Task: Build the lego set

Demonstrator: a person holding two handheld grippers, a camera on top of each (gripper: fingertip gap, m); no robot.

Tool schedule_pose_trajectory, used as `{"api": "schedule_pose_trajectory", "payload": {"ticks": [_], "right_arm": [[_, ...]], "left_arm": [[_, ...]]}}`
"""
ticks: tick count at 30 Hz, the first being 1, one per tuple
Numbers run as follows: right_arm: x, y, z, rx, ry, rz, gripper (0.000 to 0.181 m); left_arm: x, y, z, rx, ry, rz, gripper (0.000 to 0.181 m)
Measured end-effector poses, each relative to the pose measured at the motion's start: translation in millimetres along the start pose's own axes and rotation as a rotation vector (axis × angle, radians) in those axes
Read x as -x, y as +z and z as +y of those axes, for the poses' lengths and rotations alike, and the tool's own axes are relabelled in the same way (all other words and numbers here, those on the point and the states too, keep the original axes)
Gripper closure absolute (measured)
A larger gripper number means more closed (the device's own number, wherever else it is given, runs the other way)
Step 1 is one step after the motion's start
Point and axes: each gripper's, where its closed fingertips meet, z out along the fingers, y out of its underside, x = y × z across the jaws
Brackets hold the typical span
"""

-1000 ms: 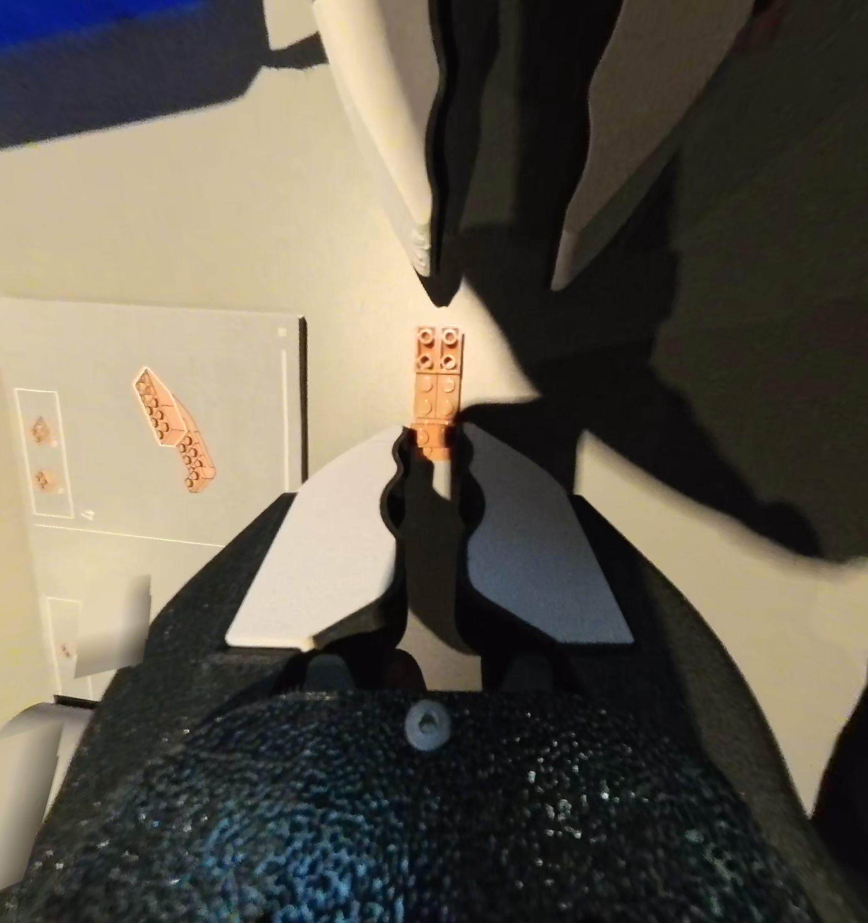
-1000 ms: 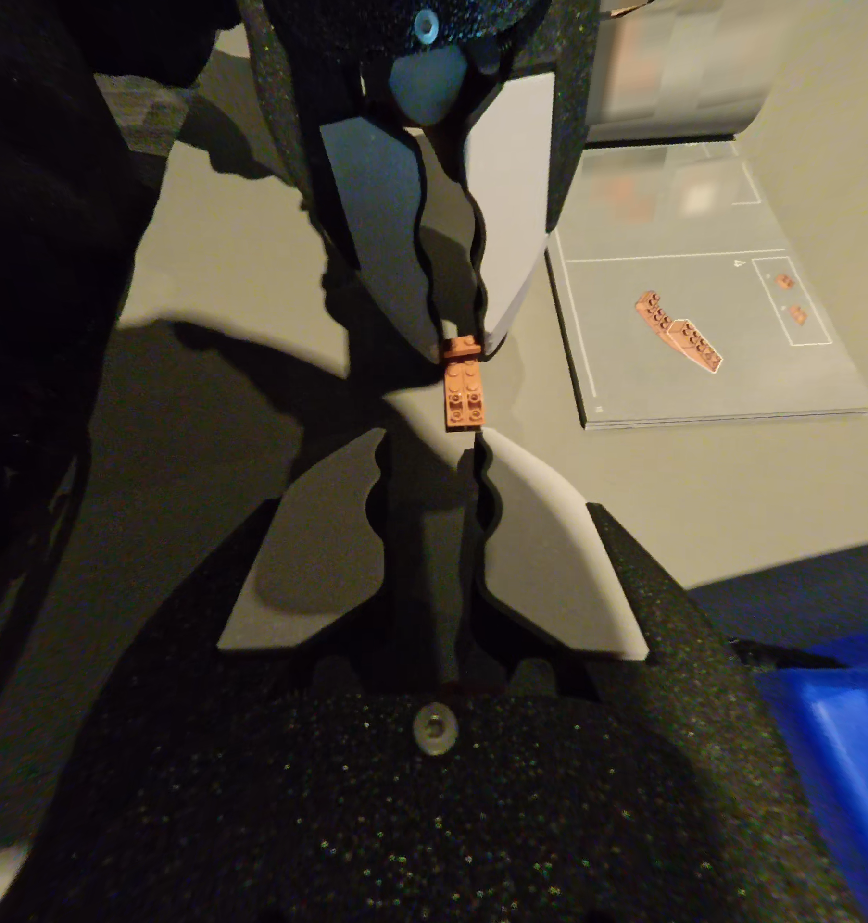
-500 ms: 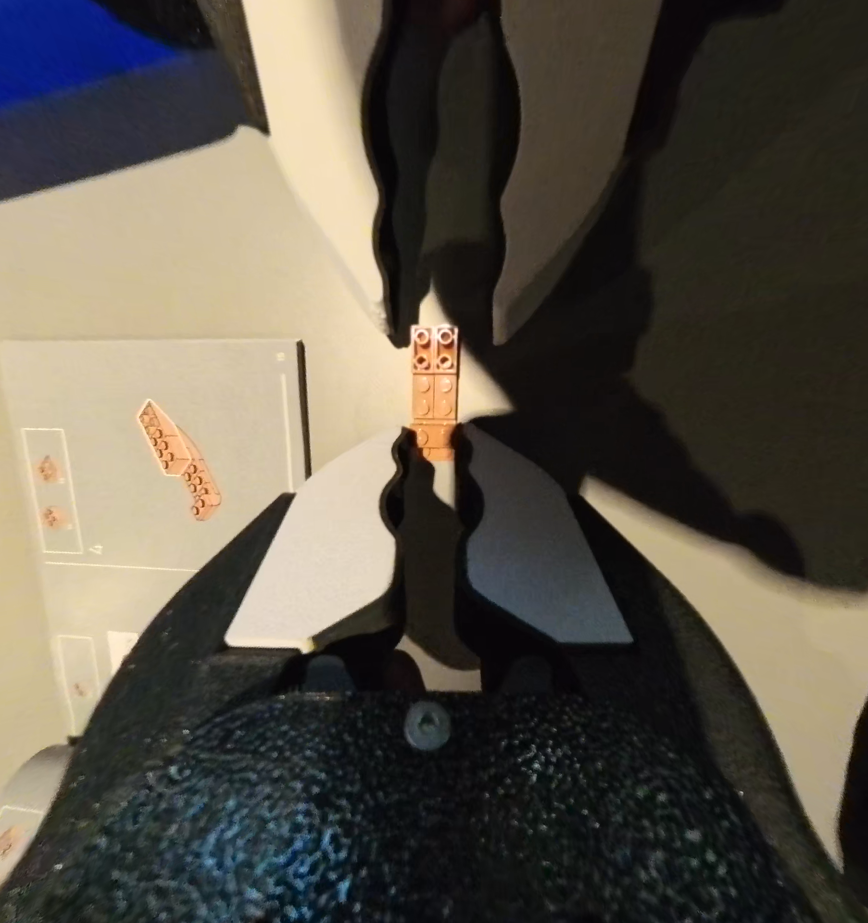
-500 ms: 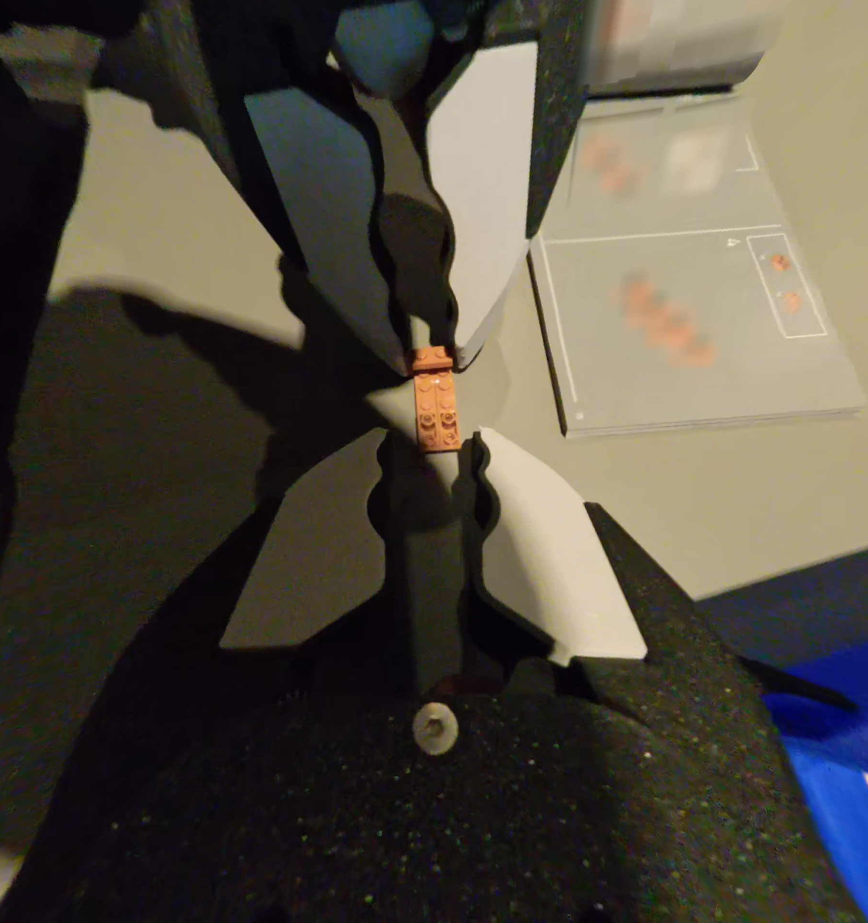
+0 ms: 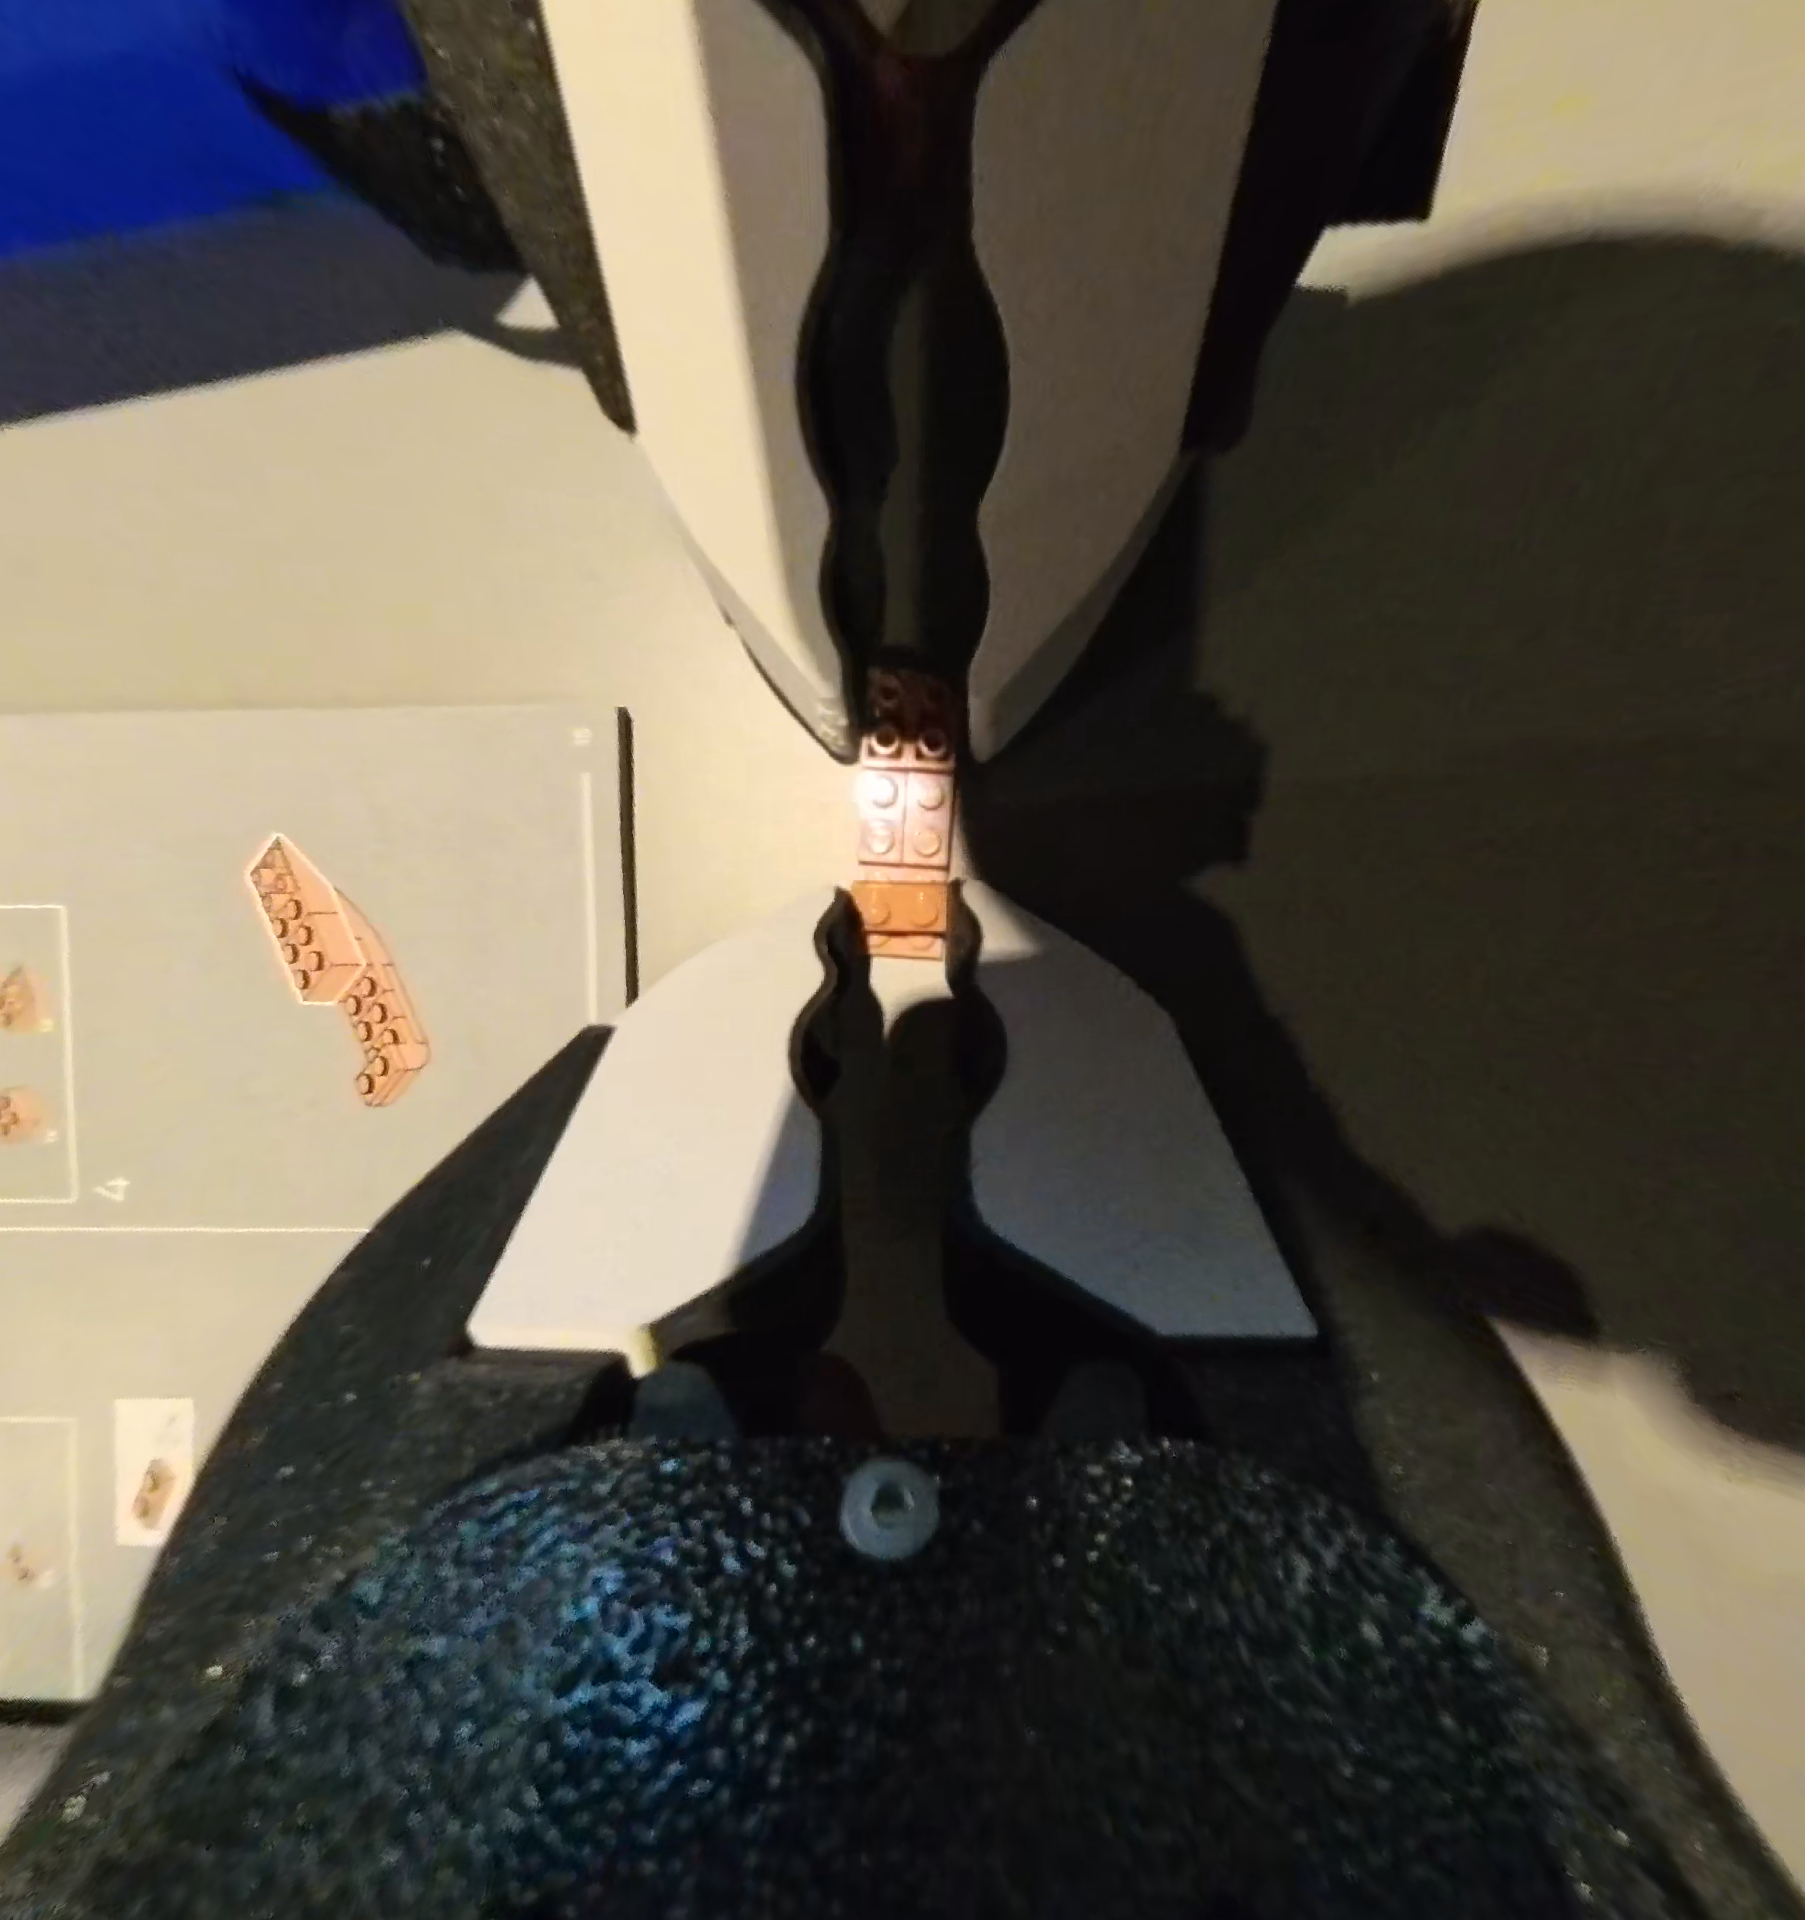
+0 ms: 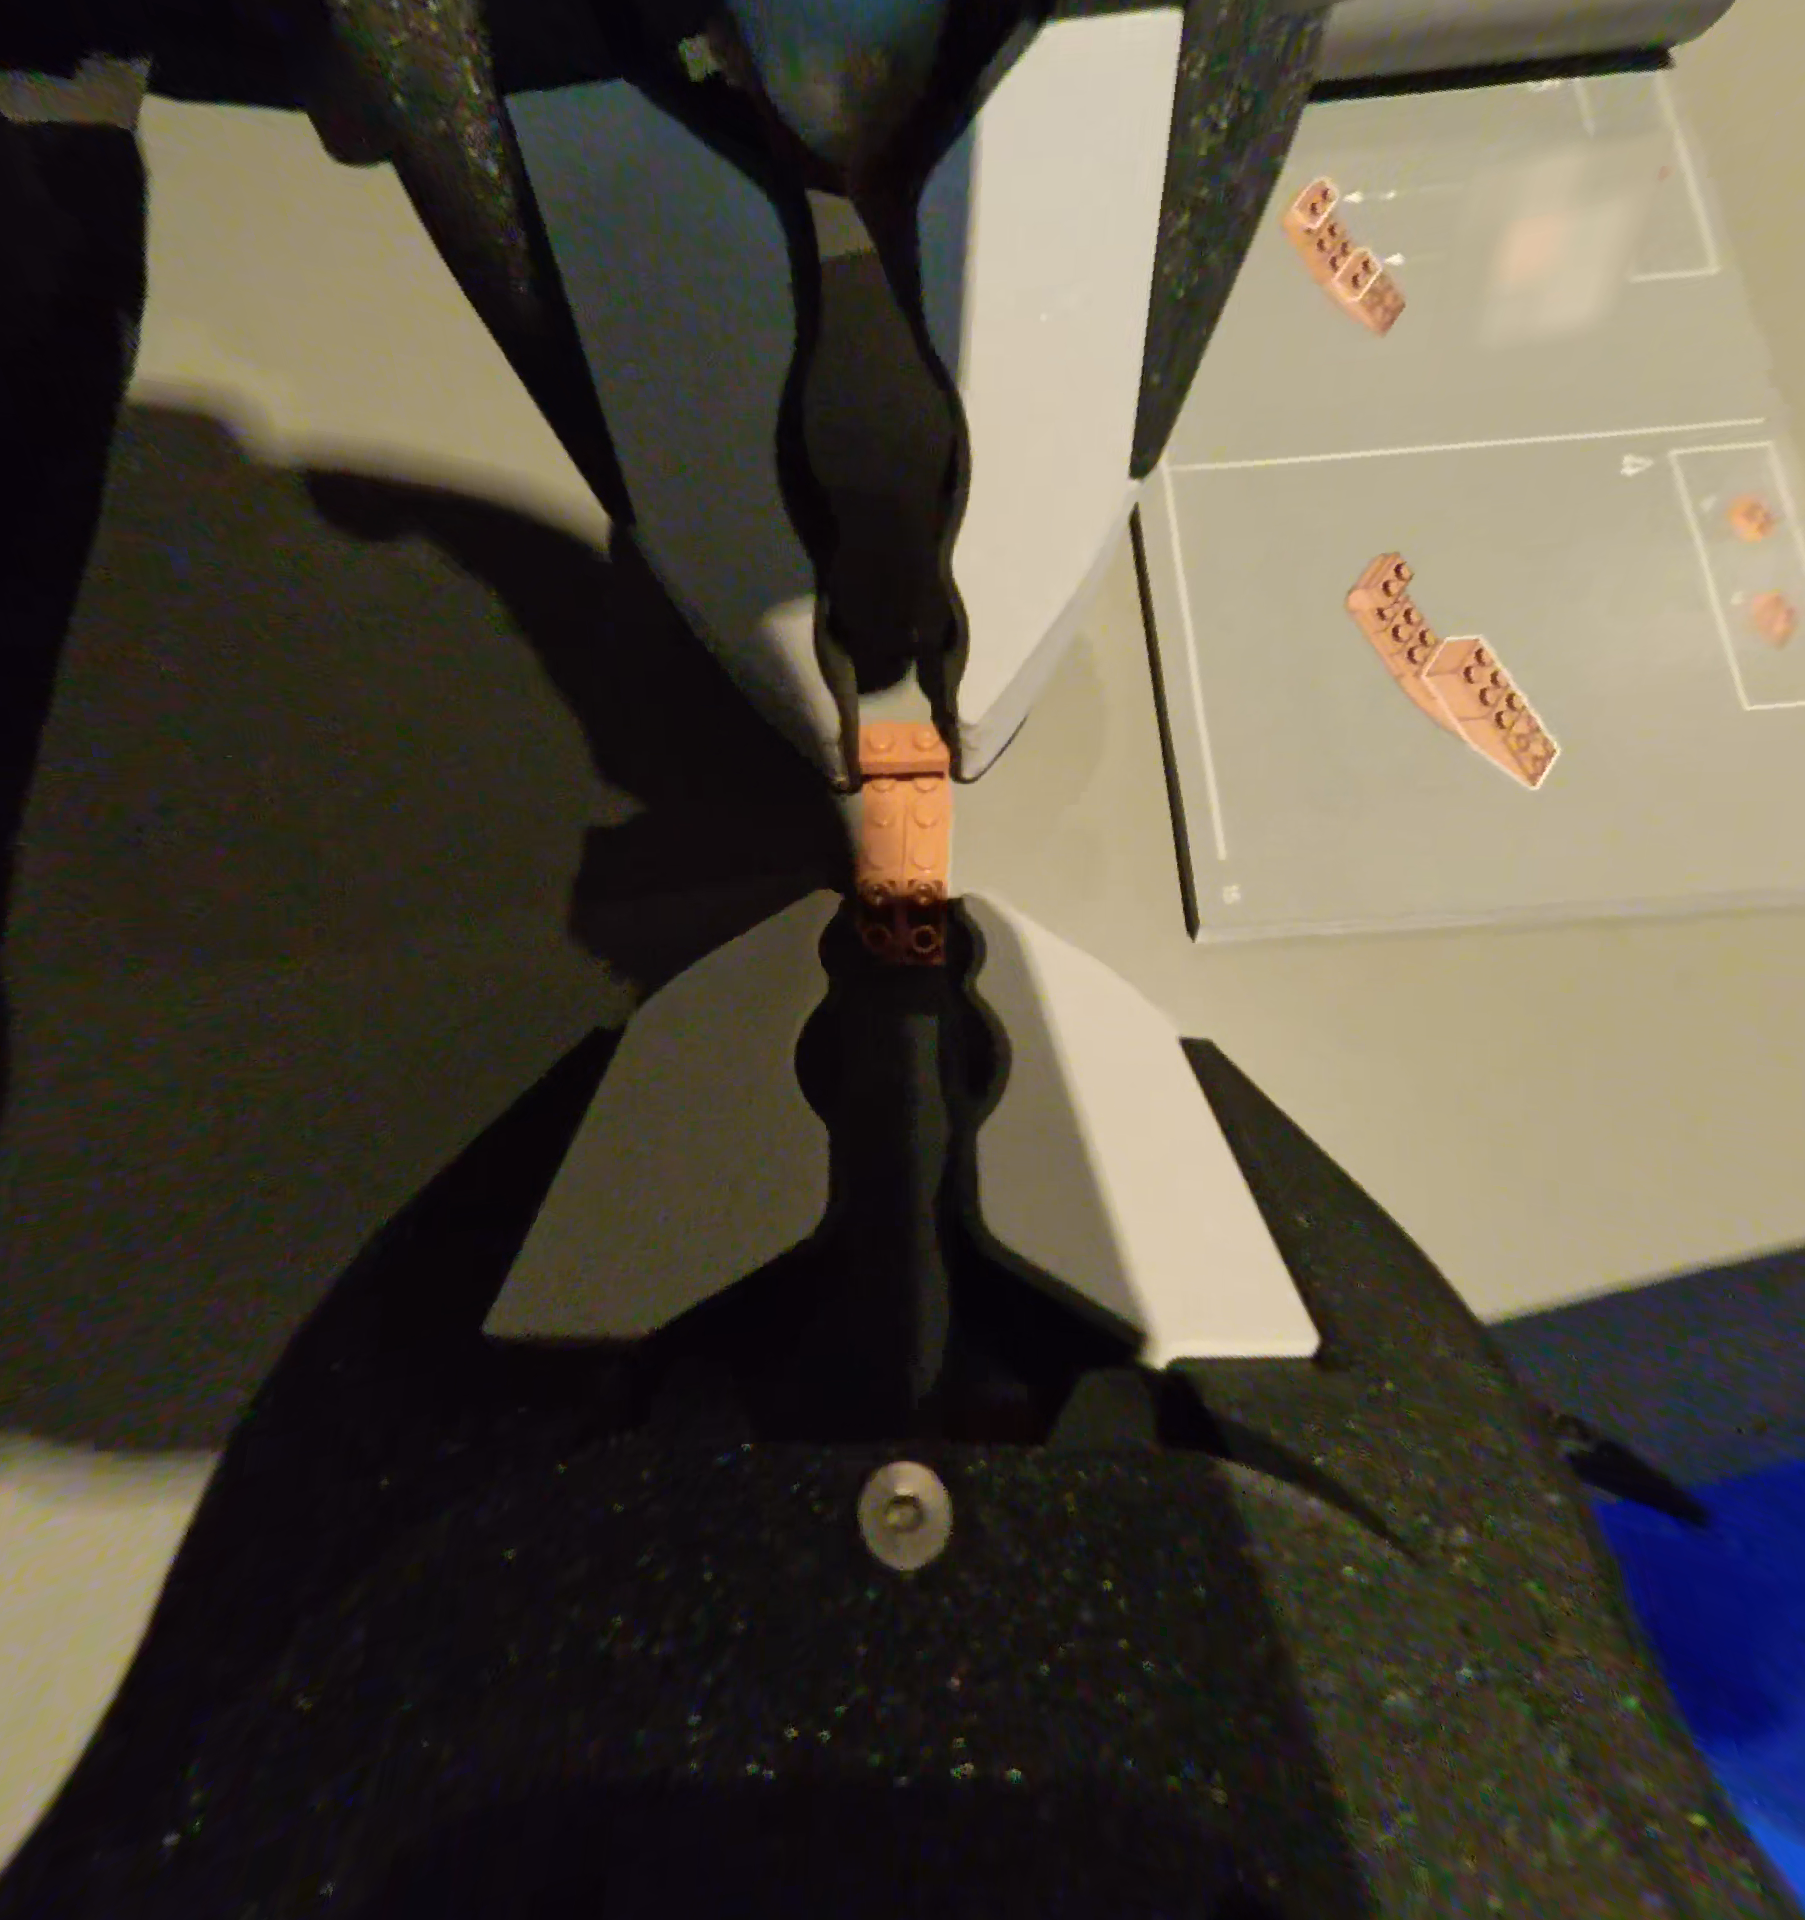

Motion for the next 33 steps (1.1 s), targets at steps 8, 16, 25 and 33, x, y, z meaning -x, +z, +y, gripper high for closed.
{"api": "schedule_pose_trajectory", "payload": {"ticks": [8, 16, 25, 33], "right_arm": [[0.9, -0.2, -0.6, -0.004, 0.004, -0.019, 0.165], [1.4, -0.1, -0.3, -0.003, -0.005, -0.011, 0.165], [1.1, -0.4, -0.1, -0.005, -0.009, -0.003, 0.165], [2.0, -0.5, 0.4, -0.005, -0.012, -0.007, 0.165]], "left_arm": [[-1.4, -0.1, 0.1, -0.012, 0.025, 0.019, 0.164], [0.2, 0.6, -0.6, 0.009, -0.003, 0.037, 0.16], [-0.7, 2.0, -3.8, 0.003, -0.001, 0.043, 0.157], [-3.2, -3.4, -4.3, -0.07, -0.025, 0.078, 0.156]]}}
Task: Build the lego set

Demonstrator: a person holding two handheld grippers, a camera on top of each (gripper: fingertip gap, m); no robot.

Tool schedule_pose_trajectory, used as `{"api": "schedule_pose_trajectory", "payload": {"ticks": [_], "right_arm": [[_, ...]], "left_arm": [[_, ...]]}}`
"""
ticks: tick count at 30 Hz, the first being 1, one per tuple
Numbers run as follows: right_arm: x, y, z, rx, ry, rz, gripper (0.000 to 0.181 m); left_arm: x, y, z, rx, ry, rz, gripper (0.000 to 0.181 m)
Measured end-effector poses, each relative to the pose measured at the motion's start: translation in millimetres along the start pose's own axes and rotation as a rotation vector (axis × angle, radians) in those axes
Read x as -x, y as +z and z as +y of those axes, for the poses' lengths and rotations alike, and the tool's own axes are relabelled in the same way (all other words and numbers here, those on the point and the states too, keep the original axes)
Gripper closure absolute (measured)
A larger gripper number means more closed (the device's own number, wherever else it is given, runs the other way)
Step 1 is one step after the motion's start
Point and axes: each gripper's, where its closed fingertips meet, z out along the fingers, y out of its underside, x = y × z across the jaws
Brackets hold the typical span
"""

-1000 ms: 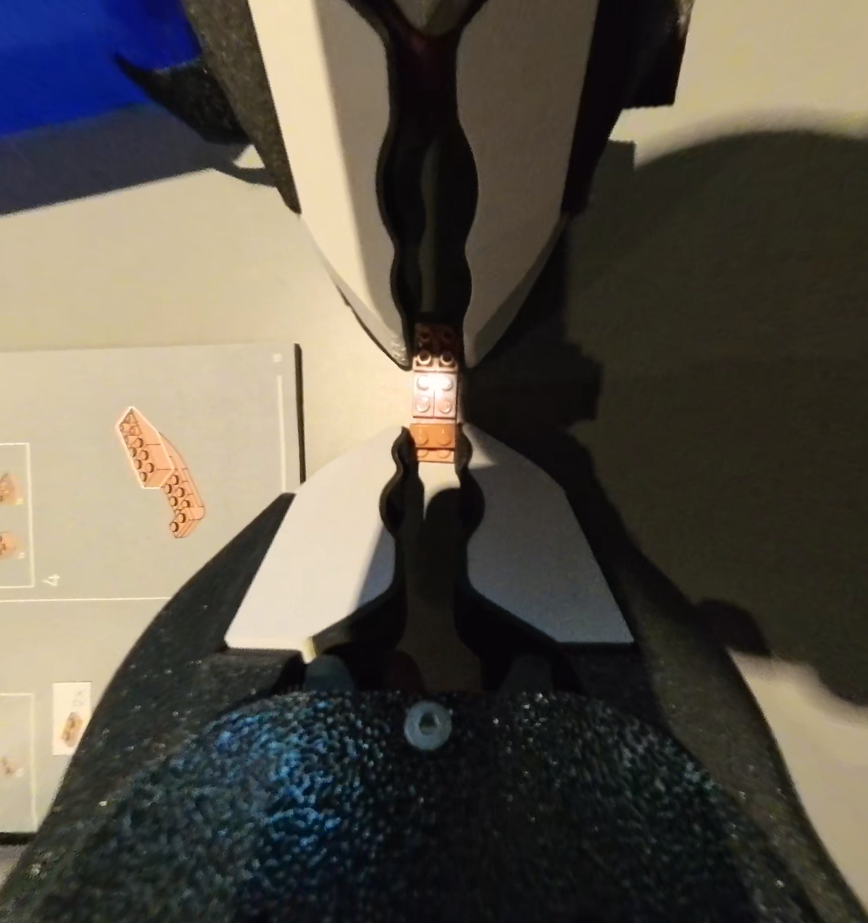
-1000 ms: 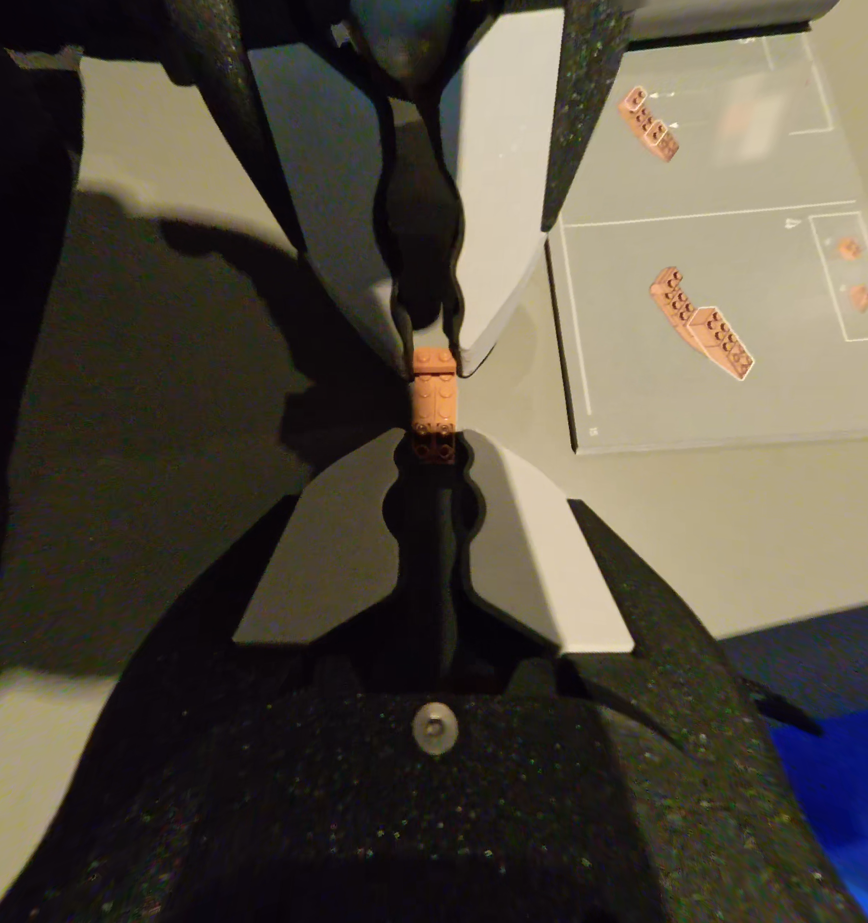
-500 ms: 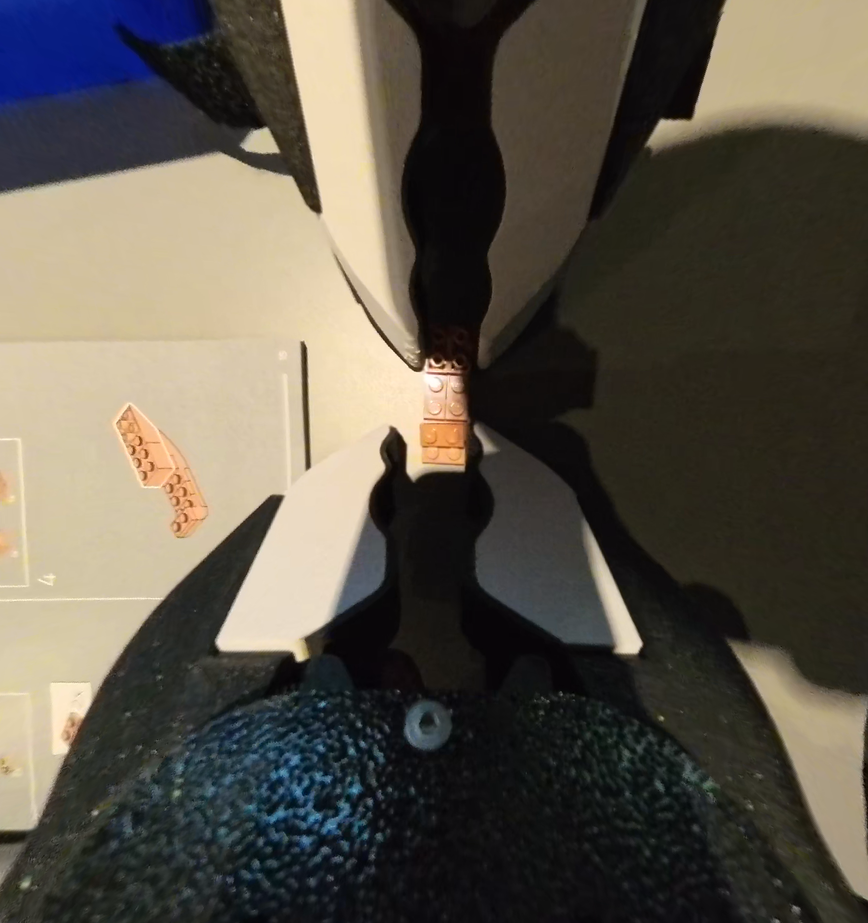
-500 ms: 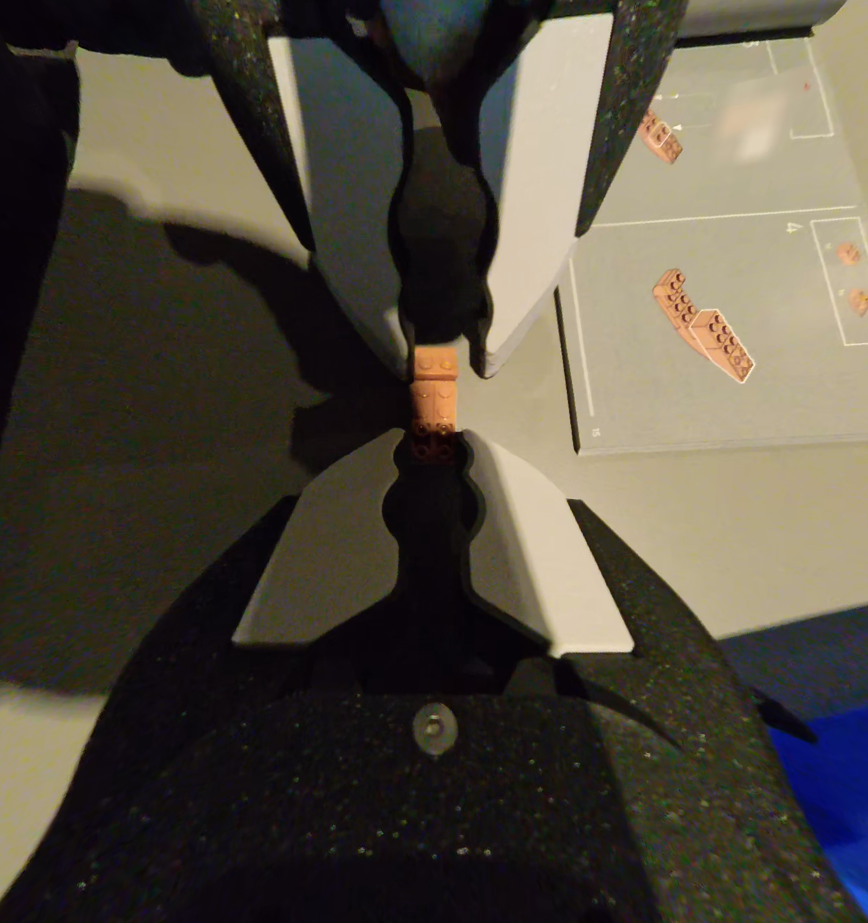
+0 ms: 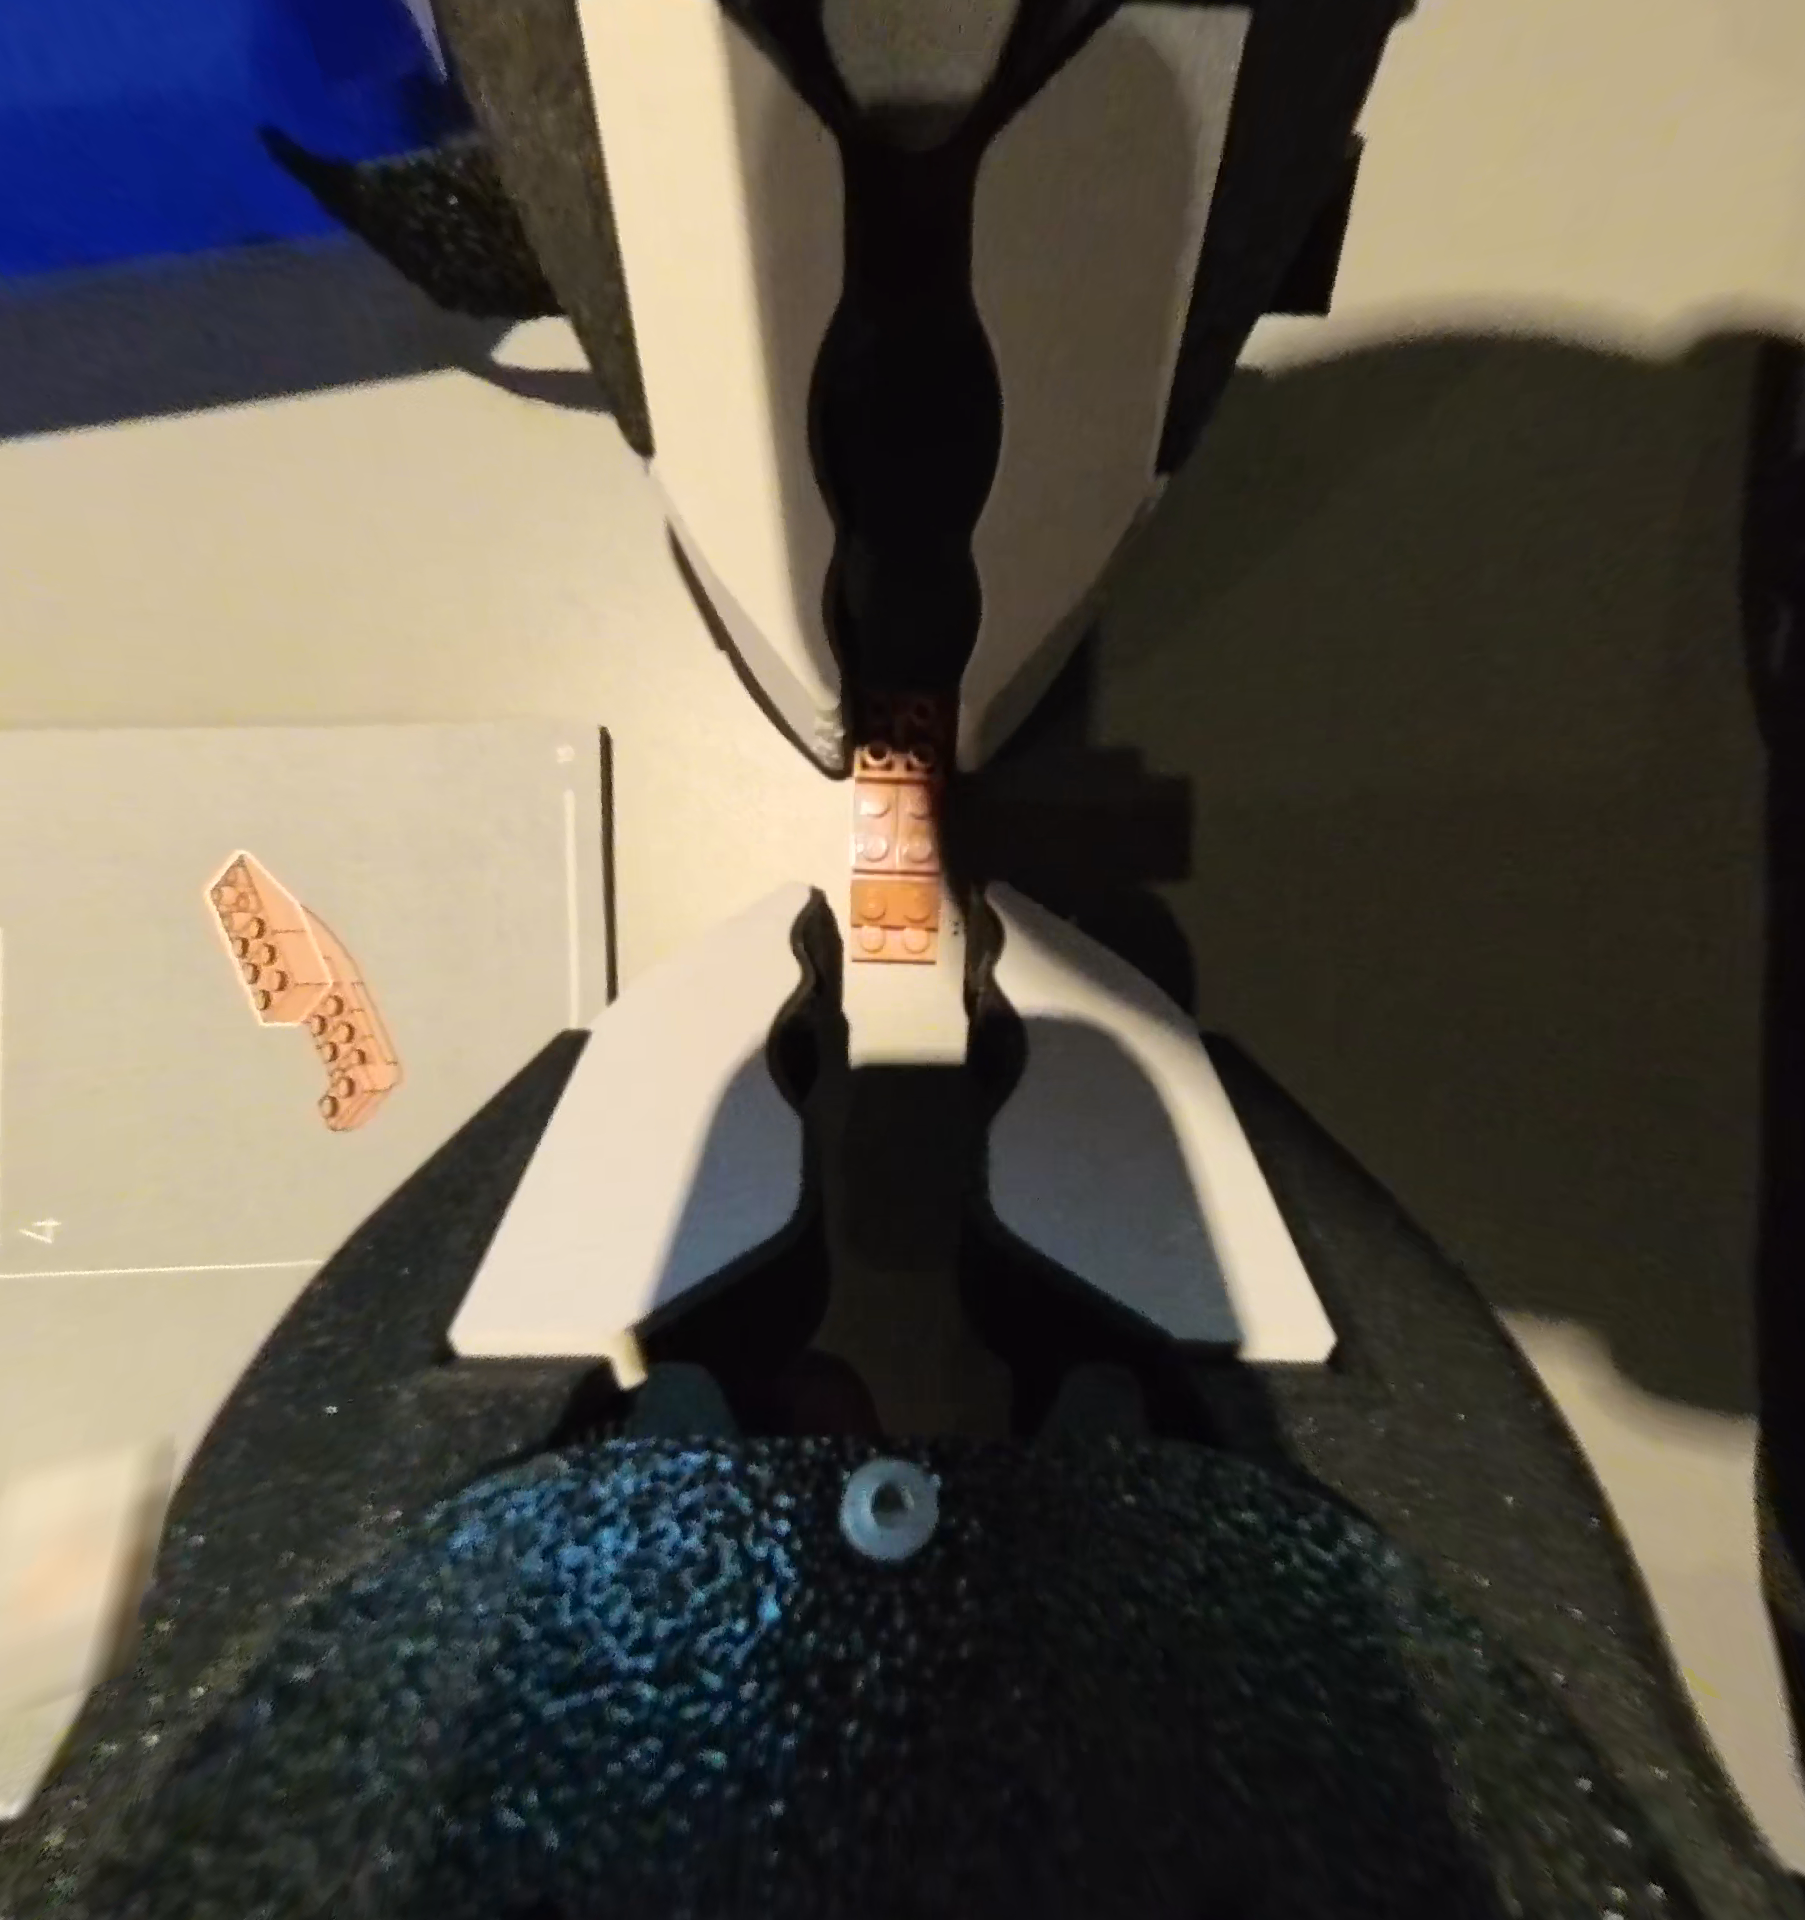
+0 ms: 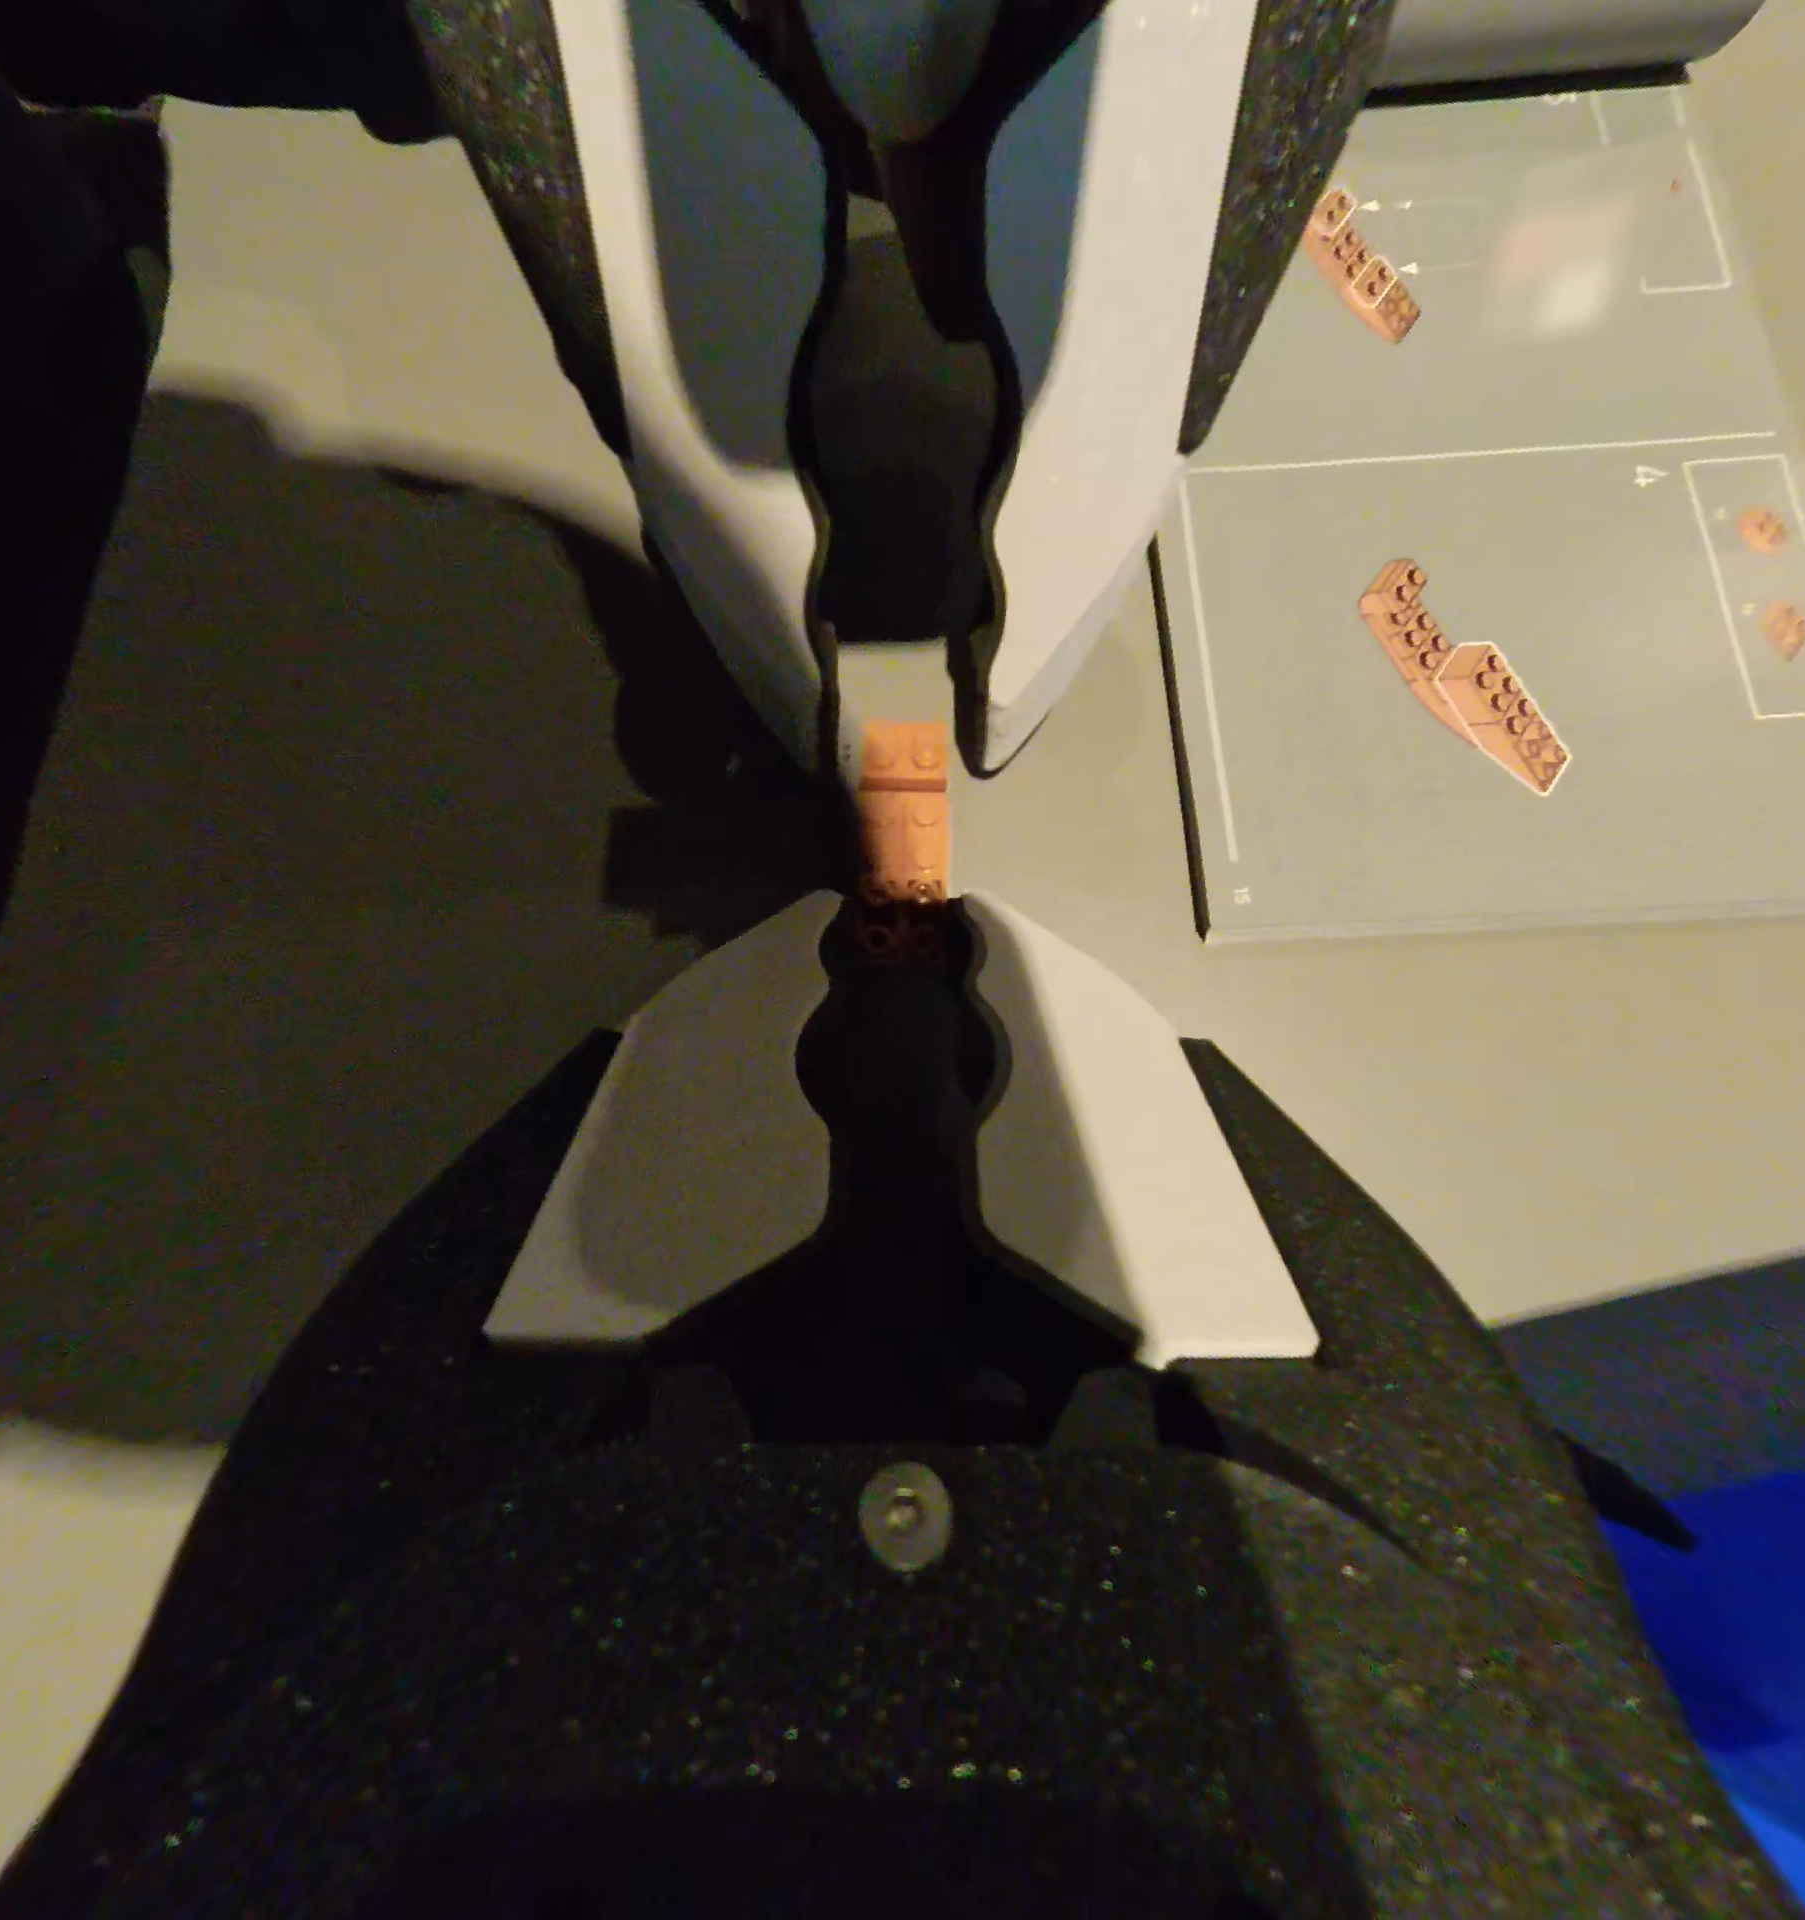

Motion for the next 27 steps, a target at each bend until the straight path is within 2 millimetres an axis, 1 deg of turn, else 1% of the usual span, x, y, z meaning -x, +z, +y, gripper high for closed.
{"api": "schedule_pose_trajectory", "payload": {"ticks": [2, 9, 27], "right_arm": [[-0.1, -0.1, -0.2, -0.002, 0.004, -0.003, 0.165], [-0.5, -0.3, -0.2, -0.004, 0.008, -0.003, 0.165], [-0.4, -0.5, -0.4, -0.007, 0.013, -0.007, 0.165]], "left_arm": [[2.3, 2.0, 5.6, 0.02, -0.001, -0.006, 0.156], [3.1, 4.4, 5.0, -0.001, -0.006, 0.012, 0.165], [2.9, 5.4, 1.5, 0.013, 0.021, -0.019, 0.162]]}}
